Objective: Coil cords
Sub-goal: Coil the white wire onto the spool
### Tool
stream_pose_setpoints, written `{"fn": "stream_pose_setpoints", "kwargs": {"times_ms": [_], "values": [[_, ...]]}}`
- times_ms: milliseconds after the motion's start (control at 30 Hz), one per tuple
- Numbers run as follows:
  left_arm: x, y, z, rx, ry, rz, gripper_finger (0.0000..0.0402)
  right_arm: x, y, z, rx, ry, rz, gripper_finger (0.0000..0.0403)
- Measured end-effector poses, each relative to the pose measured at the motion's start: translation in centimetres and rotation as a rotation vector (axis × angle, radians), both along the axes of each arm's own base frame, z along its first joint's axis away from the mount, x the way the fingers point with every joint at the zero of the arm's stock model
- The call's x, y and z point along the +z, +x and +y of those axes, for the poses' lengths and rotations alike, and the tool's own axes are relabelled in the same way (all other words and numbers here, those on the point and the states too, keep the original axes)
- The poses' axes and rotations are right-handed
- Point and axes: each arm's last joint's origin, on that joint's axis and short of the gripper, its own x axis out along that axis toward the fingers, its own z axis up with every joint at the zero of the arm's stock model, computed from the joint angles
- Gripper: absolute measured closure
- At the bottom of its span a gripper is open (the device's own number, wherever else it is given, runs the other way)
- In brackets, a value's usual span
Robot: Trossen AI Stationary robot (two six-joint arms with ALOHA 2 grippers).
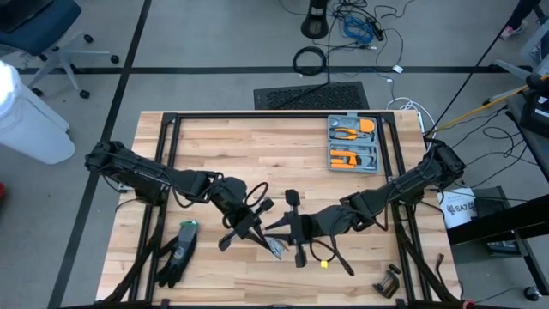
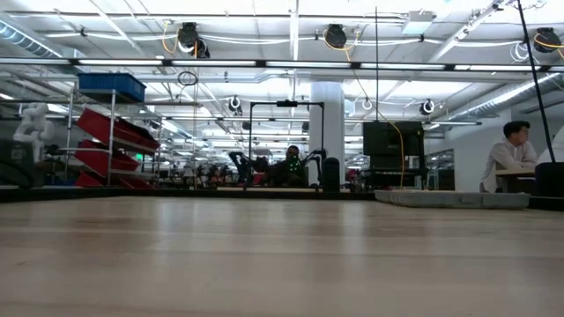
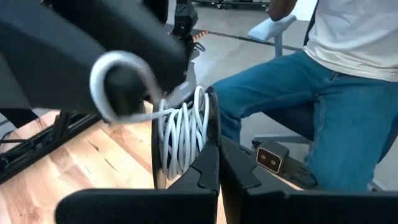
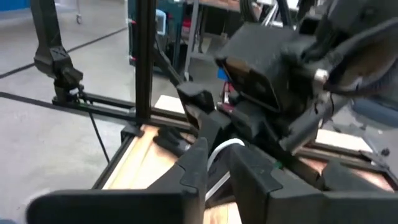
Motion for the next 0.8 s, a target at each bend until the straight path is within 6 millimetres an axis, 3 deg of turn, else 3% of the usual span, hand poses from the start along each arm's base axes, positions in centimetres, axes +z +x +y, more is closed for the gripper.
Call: {"fn": "stream_pose_setpoints", "kwargs": {"times_ms": [300, 500, 800], "values": [[0.0, 0.0, 0.0, -0.007, 0.01, -0.011, 0.0401, 0.4, 0.3, -0.5, -0.02, 0.009, -0.034, 0.0306], [-0.1, 0.0, -0.1, -0.014, 0.014, -0.007, 0.0401, 1.3, 0.4, -0.7, -0.031, 0.023, -0.119, 0.03], [-0.1, -0.1, -0.2, -0.037, 0.006, -0.008, 0.0401, 0.8, 0.0, -0.1, -0.002, -0.015, -0.063, 0.03]]}}
